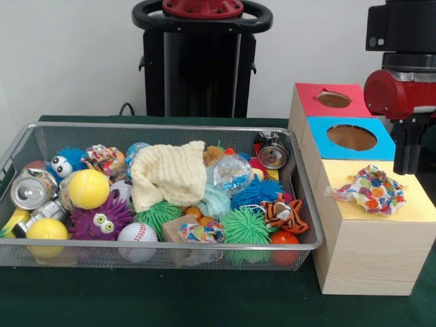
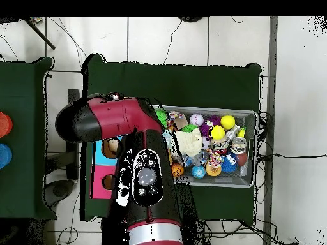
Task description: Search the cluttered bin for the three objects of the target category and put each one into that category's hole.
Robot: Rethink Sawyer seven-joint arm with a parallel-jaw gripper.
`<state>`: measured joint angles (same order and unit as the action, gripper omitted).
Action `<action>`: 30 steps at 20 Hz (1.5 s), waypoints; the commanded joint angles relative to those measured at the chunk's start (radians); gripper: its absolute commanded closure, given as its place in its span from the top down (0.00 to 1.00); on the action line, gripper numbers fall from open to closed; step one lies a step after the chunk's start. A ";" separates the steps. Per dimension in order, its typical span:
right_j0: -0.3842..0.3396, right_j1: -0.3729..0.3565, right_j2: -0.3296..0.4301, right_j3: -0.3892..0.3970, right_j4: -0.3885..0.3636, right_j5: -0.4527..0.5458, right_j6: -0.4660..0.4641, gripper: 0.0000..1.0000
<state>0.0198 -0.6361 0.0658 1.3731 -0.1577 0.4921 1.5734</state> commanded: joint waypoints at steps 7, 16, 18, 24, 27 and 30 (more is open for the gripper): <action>-0.027 0.057 0.018 -0.022 -0.050 -0.062 0.075 0.00; -0.027 0.059 0.018 -0.033 -0.067 -0.061 0.046 0.00; -0.028 0.058 0.017 -0.033 -0.070 -0.060 0.042 0.00; -0.058 0.043 0.045 0.010 -0.043 -0.076 0.055 0.00; -0.042 0.045 0.013 0.005 -0.048 -0.066 0.079 0.00; -0.022 0.047 -0.019 -0.002 -0.046 -0.053 0.109 0.00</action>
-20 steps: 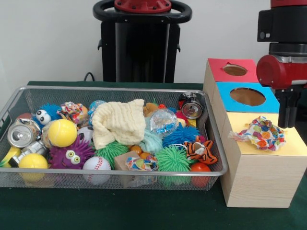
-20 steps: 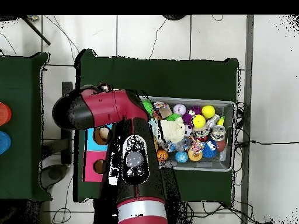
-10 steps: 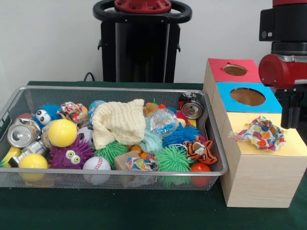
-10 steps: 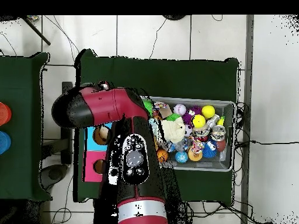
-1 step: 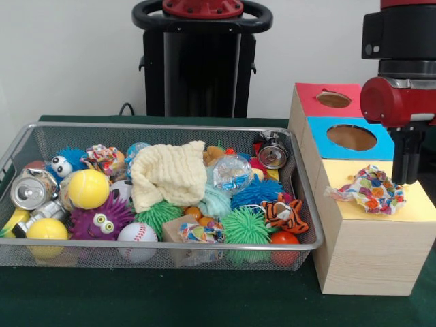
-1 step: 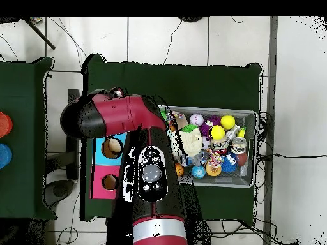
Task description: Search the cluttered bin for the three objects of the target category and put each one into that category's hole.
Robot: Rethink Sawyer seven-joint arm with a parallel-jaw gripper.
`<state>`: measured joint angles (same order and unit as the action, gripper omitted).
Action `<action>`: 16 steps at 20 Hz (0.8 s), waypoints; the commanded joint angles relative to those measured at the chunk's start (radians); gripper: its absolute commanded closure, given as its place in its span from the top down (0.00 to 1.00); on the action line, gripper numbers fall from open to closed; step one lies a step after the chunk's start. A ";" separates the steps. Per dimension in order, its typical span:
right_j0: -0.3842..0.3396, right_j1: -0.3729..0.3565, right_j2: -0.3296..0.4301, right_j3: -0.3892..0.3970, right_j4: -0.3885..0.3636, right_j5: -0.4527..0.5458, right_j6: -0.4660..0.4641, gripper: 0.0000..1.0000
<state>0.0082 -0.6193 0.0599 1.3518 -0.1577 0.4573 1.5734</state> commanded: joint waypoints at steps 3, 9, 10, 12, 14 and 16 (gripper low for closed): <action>0.003 0.031 -0.029 0.019 -0.042 -0.015 0.127 0.00; 0.008 0.028 -0.035 0.022 -0.025 0.015 0.129 0.00; 0.005 0.027 -0.034 0.027 -0.019 0.030 0.127 0.00; 0.001 0.025 -0.029 0.035 -0.012 0.040 0.125 0.00; 0.001 0.023 -0.029 0.036 -0.007 0.051 0.125 0.00; 0.002 0.021 -0.031 0.035 -0.002 0.069 0.122 0.00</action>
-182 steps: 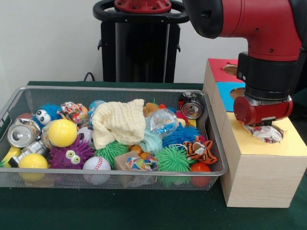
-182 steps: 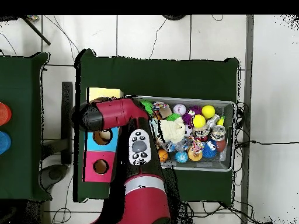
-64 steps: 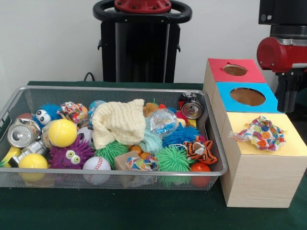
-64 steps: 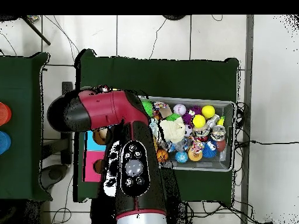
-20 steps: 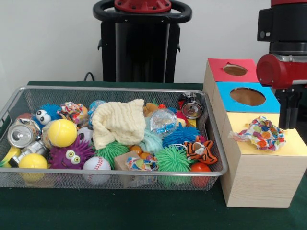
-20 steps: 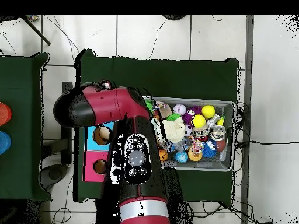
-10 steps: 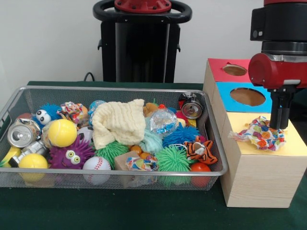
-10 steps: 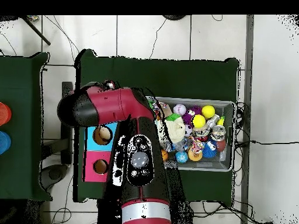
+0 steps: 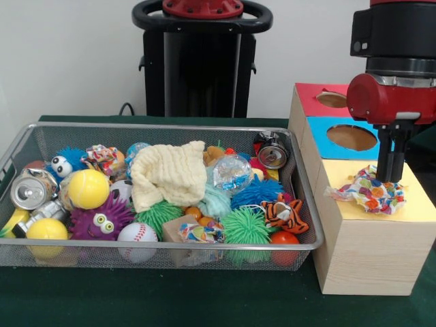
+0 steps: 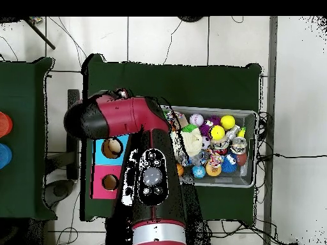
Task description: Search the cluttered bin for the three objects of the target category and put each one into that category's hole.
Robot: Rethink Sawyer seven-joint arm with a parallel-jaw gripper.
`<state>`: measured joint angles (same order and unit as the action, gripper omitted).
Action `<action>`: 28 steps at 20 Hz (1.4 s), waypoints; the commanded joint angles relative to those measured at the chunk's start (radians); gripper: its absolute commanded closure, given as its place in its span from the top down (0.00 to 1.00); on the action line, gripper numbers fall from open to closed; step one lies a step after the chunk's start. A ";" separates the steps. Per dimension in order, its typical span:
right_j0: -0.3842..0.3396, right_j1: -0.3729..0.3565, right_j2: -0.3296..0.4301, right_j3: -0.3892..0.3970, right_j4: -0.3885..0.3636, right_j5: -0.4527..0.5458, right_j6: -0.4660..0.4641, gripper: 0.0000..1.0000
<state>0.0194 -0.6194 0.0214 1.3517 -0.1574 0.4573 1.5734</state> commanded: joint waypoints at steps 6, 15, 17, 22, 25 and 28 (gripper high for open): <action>-0.013 0.018 0.012 0.045 0.001 0.065 0.121 0.00; -0.014 0.019 0.016 0.045 0.007 0.097 0.113 0.00; -0.017 0.018 0.019 0.048 0.008 0.098 0.111 0.00; -0.024 0.047 0.023 0.042 -0.015 0.051 0.094 0.00; -0.027 0.065 0.026 0.041 -0.022 0.018 0.097 0.00; -0.029 0.071 0.029 0.040 -0.025 0.011 0.092 0.00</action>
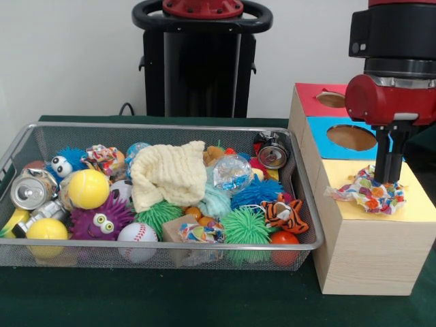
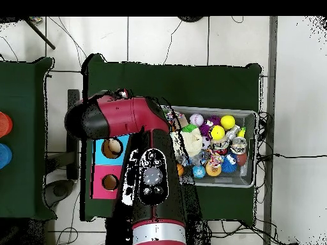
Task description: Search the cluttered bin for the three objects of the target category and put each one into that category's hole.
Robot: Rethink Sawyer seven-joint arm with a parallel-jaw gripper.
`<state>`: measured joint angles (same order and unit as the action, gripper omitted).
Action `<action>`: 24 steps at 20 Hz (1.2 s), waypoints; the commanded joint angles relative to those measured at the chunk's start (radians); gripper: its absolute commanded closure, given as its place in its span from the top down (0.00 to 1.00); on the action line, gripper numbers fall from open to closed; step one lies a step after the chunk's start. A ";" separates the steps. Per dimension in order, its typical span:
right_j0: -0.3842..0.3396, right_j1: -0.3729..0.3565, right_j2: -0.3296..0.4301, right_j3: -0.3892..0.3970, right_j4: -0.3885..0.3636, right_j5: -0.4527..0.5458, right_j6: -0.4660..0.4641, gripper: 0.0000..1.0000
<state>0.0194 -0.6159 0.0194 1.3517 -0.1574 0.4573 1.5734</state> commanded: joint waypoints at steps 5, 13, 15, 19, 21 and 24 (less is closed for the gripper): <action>-0.030 0.080 0.033 0.043 -0.029 -0.010 0.094 0.00; -0.033 0.090 0.037 0.035 -0.024 -0.017 0.096 0.00; -0.033 0.089 0.037 0.034 -0.023 -0.014 0.095 0.00; -0.034 0.089 0.039 0.034 -0.023 -0.015 0.092 0.00; -0.034 0.084 0.038 0.042 -0.024 -0.023 0.096 0.00; -0.036 0.079 0.039 0.046 -0.023 -0.021 0.093 0.00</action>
<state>0.0190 -0.5611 0.0195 1.3515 -0.1572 0.4570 1.5734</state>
